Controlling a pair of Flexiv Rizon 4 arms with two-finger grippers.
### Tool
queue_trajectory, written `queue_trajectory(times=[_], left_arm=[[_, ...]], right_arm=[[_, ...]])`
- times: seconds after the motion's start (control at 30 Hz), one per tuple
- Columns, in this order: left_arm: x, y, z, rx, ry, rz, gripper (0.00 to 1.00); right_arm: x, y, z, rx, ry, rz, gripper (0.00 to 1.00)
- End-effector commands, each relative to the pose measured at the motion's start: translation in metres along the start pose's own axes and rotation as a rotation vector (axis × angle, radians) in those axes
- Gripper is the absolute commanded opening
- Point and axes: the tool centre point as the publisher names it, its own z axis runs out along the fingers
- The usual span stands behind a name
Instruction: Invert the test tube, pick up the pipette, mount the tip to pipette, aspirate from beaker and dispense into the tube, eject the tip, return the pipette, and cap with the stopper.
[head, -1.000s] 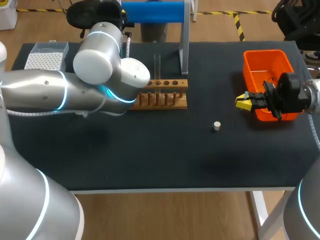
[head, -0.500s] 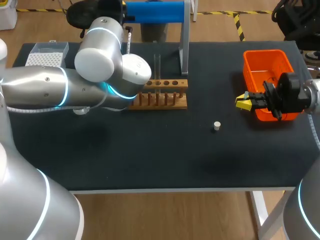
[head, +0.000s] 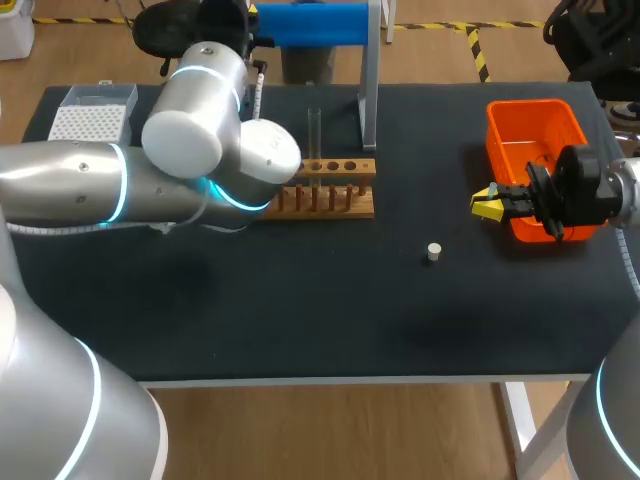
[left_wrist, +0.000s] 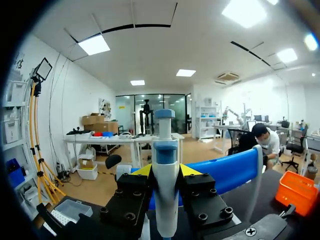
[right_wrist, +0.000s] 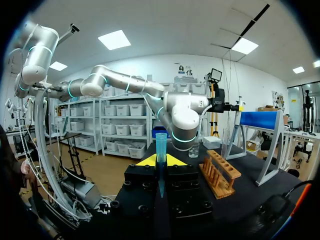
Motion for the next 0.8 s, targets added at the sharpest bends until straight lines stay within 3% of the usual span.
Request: queue_trajectory(times=[0.03,0.2,0.57,0.67,0.77,0.8], left_arm=[[-0.013,-0.007,-0.018,0.0,0.114,0.004,0.0],[-0.017,-0.012,-0.036,0.006,0.175,0.008,0.0],[-0.009,-0.029,-0.068,0.021,0.402,0.041,0.0],[-0.004,-0.036,-0.077,0.021,0.493,0.051,0.0],[0.005,-0.044,-0.086,0.012,0.649,0.068,0.0],[0.005,-0.044,-0.086,0.012,0.649,0.068,0.0]], right_arm=[[0.001,0.0,-0.001,0.001,-0.001,0.0,0.0],[0.001,0.0,-0.001,0.001,-0.001,0.0,0.0],[0.001,0.0,-0.001,0.001,-0.001,0.0,0.0],[0.001,0.0,-0.001,0.001,-0.001,0.0,0.0],[0.001,0.0,-0.001,0.001,-0.001,0.0,0.0],[0.001,0.0,-0.001,0.001,-0.001,0.0,0.0]])
